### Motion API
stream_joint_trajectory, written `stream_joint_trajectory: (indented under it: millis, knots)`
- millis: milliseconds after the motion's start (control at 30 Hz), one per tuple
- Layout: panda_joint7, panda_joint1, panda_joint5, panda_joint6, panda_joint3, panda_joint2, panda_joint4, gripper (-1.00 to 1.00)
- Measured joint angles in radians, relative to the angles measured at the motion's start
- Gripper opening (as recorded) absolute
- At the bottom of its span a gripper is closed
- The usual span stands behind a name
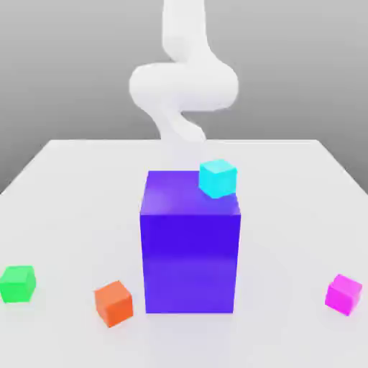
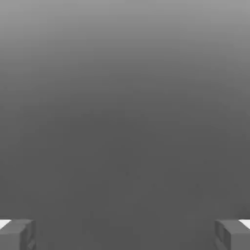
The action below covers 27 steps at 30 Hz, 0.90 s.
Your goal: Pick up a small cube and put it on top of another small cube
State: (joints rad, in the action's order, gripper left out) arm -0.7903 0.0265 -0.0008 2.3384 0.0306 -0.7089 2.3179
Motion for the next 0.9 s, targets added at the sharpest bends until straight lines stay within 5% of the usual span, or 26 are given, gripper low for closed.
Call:
stream_joint_trajectory:
  millis: [600,900]
  knots:
    - [0.007,0.202,-0.092,0.277,0.251,0.658,0.129,0.00]
    - [-0.057,0.348,-0.225,0.424,0.266,0.993,0.173,0.00]
